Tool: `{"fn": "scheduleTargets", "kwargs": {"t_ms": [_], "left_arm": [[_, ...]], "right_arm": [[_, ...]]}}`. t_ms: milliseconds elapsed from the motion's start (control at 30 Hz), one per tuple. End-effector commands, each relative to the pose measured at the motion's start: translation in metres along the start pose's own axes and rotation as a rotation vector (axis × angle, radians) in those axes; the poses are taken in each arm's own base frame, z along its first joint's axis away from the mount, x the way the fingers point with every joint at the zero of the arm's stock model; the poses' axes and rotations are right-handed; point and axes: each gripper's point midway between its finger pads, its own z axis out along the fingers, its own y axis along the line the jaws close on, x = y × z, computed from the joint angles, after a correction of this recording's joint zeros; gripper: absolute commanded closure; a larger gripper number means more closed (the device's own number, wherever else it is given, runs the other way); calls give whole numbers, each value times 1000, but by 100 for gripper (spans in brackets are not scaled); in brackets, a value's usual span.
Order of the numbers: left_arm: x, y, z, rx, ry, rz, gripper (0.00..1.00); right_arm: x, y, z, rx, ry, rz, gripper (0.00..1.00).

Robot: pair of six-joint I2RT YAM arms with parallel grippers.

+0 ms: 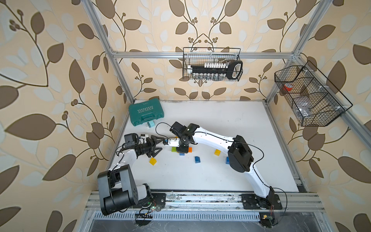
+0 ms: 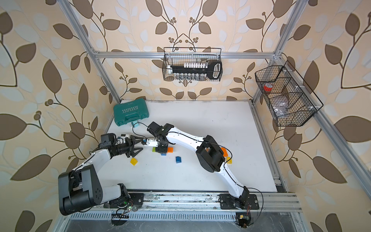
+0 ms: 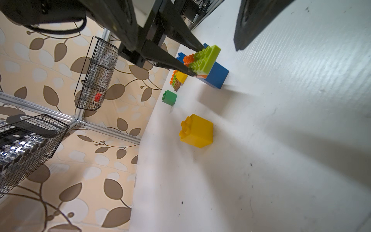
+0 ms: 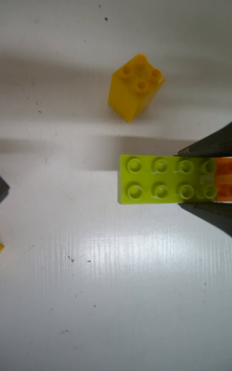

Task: Assemble a fork with lego
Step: Assemble the lego brick with the lego brick.

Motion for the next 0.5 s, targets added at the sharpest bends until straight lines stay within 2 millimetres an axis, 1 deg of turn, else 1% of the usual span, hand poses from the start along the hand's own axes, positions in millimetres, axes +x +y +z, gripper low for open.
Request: {"fn": "scheduleTargets", "kwargs": {"t_ms": [0,100,167,233,300,400,467], "left_arm": [[-5,-16,-9,22,-28,64,22],[-6,-16,-10,20,-32,68,22],[-6,-16,-10,18,-33,68,22],[-6,-15,-10,17,-34,67,22],[-7,-15,-10,16,-35,67,22],[-8,-16,-10,17,-39,70,22],[-8,-17,-10,17,-41,70,22]], "right_arm": [[93,36,55,-167,346,29,74],[100,37,59,-193,373,48,74],[95,35,56,-181,359,48,75],[81,29,48,-159,300,51,75],[61,22,35,-127,220,47,75],[34,17,15,-99,117,31,75],[19,14,3,-96,56,27,74]]}}
